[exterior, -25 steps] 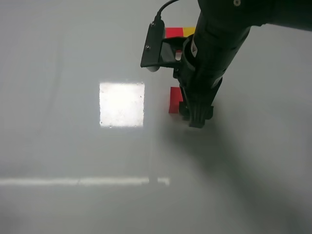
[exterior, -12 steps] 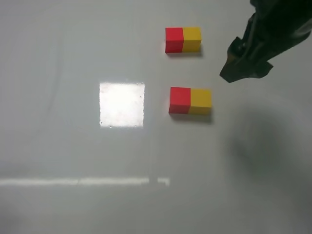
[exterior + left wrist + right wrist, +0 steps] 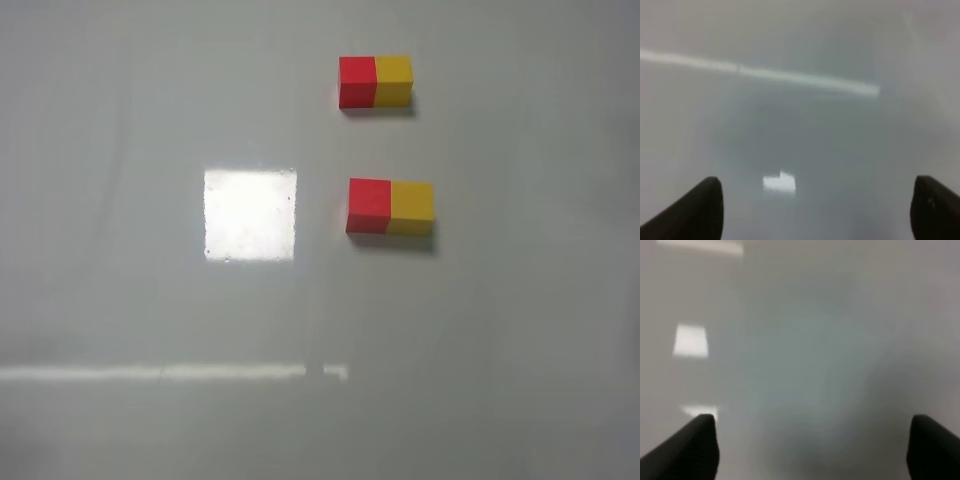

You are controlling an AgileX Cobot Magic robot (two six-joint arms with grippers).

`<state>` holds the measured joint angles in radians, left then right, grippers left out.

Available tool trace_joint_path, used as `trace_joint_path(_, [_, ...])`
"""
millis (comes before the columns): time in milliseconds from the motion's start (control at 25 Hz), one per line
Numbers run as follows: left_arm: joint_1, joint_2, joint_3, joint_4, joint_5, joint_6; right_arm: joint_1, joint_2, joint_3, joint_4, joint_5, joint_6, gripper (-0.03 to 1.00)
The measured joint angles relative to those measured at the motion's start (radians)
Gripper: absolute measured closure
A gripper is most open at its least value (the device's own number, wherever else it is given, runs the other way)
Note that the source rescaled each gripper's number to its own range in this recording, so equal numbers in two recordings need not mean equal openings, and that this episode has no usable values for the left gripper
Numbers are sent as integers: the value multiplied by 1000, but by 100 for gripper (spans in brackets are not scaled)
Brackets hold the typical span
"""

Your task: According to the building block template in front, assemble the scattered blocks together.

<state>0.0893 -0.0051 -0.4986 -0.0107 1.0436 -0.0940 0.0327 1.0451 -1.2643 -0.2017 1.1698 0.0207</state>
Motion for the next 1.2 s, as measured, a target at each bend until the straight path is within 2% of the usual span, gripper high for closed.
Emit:
trace_joint_path(80, [0,0,0,0,0,0,-43,-78,138,16,-39,28,22])
trace_joint_path(200, [0,0,0,0,0,0,-62,-216,343,51,-73,47,22])
trace_joint_path(480, [0,0,0,0,0,0,-62,-584,649,102,-148,45,24])
trace_joint_path(640, [0,0,0,0,0,0,-62,-786,738,103,-169,24,24])
trace_joint_path(880, [0,0,0,0,0,0,-62,-1037,752,102,-177,13,24])
trace_joint_path(1200, [0,0,0,1,0,0,-62,-1049,757,102,-178,-3,24])
